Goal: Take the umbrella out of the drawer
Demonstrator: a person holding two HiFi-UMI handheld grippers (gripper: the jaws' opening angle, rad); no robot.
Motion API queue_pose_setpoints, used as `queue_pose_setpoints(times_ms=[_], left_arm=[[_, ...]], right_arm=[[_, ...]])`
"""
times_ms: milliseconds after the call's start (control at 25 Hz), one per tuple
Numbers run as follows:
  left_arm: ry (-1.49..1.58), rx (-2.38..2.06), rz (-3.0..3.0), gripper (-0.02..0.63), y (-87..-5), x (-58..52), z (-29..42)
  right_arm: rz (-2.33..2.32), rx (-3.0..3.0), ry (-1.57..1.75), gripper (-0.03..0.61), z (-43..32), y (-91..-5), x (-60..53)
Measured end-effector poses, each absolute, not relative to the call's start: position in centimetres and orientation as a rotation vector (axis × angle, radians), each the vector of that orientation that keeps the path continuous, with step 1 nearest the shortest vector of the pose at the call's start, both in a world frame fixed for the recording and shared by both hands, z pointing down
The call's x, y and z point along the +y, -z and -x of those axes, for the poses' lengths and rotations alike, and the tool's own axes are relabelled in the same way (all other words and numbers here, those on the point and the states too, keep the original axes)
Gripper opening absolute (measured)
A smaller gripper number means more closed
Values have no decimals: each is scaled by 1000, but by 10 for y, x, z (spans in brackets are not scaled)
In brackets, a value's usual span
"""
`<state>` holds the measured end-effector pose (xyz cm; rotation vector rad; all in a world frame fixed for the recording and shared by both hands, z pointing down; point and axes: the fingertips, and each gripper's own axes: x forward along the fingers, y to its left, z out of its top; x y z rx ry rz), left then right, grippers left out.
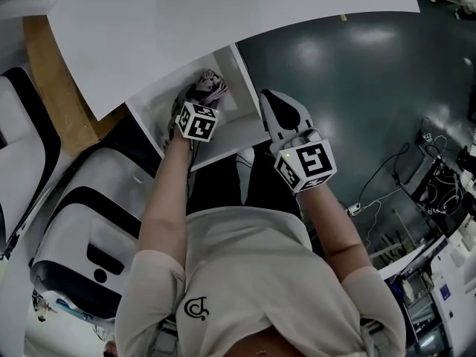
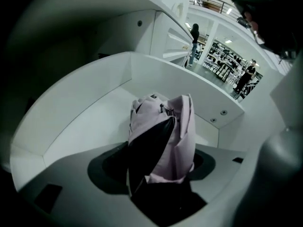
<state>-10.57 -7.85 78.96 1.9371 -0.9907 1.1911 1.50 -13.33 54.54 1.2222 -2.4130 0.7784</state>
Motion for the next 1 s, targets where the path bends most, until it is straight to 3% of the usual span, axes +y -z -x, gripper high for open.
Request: queue_pose_setpoints(times_ms=[280,1000], left_arm=[[-1199,-969,-1907,252,-787,-77,110],[-1034,-1116,-2146,233,-648,-90,113]], right_arm=[[-1183,-2424,-765,6,-7,-542,-132],[-1099,-2561,-604,6,20,-462,-135]])
